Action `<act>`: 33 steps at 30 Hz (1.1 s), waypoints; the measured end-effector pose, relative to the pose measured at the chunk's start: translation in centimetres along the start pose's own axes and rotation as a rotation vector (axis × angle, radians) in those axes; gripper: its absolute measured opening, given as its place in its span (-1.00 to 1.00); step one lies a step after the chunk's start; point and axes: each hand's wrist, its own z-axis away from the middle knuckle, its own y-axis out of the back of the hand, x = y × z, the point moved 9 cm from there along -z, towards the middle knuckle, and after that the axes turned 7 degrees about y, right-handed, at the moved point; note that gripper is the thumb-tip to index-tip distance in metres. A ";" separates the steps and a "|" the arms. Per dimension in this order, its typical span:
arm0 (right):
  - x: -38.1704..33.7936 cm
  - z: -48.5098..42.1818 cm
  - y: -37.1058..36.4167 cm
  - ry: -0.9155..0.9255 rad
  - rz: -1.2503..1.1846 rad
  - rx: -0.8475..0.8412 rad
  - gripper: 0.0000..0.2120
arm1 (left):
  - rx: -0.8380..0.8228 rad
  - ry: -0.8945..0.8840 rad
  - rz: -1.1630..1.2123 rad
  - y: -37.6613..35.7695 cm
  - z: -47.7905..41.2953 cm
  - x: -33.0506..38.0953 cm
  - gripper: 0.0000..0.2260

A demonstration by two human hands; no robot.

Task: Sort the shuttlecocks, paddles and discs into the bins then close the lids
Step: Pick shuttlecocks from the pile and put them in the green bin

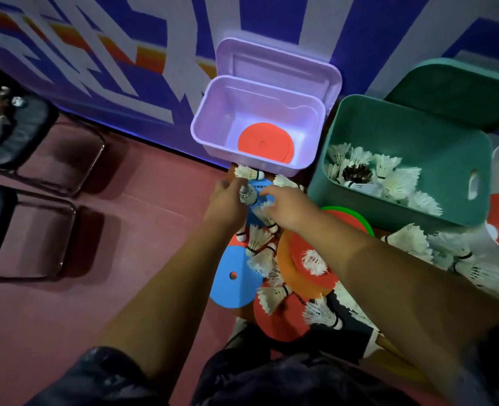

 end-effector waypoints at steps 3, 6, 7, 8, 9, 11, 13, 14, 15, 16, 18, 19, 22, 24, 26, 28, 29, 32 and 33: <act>0.8 -1.1 -1.7 -0.015 0.110 -0.070 -0.58 | 0.036 -0.030 -0.035 0.2 -1.0 -0.4 -0.63; 1.6 -1.5 -2.3 -0.020 0.165 -0.077 -0.70 | 0.065 0.000 -0.023 0.3 -2.0 -1.4 -0.76; 1.9 -1.5 -2.4 -0.023 0.154 -0.064 -0.77 | 0.059 0.008 -0.001 0.2 -2.1 -1.7 -0.77; 2.0 -1.5 -2.3 -0.024 0.143 -0.051 -0.84 | 0.057 0.014 0.028 0.2 -2.3 -2.1 -0.79; 2.1 -1.4 -2.2 -0.022 0.141 -0.037 -0.90 | 0.060 0.021 0.055 0.3 -2.3 -2.3 -0.81; 2.0 -0.9 -1.8 0.008 0.137 0.003 -0.97 | 0.077 0.033 0.116 0.6 -2.1 -2.7 -0.84; 1.7 -0.2 -0.8 0.054 0.106 0.071 -0.94 | 0.089 0.039 0.190 1.1 -1.7 -2.6 -0.86; 1.4 0.3 -0.2 0.076 0.084 0.106 -0.94 | 0.094 0.040 0.231 1.3 -1.4 -2.6 -0.86; 1.1 0.9 0.6 0.096 0.065 0.141 -0.94 | 0.095 0.038 0.270 1.6 -0.9 -2.2 -0.84; 0.8 1.6 1.5 0.115 0.046 0.176 -0.94 | 0.097 0.029 0.305 1.8 -0.5 -1.8 -0.82; 0.3 3.2 3.4 0.152 0.001 0.246 -0.93 | 0.093 0.011 0.375 2.5 0.5 -0.6 -0.78; 0.1 4.1 4.3 0.165 -0.028 0.277 -0.93 | 0.090 -0.002 0.404 2.9 1.1 0.1 -0.78; 0.6 7.3 7.3 0.157 -0.152 0.367 -0.93 | 0.102 -0.035 0.481 4.1 2.5 2.8 -0.77; 1.5 9.7 9.4 0.125 -0.236 0.441 -0.92 | 0.086 -0.047 0.554 4.5 3.5 5.2 -0.75; 3.0 12.0 11.5 0.073 -0.313 0.525 -0.92 | 0.017 -0.061 0.622 3.9 4.2 7.8 -0.75; 5.0 14.0 13.3 0.021 -0.384 0.610 -0.90 | -0.051 -0.113 0.638 3.1 4.9 11.0 -0.77; 6.2 14.8 14.1 -0.009 -0.413 0.647 -0.90 | -0.067 -0.143 0.632 2.8 5.4 12.6 -0.77; 10.1 17.0 16.0 -0.108 -0.482 0.732 -0.91 | -0.088 -0.203 0.582 1.5 6.7 16.8 -0.78; 11.4 17.7 16.5 -0.142 -0.506 0.758 -0.90 | -0.091 -0.214 0.556 1.1 7.1 18.0 -0.80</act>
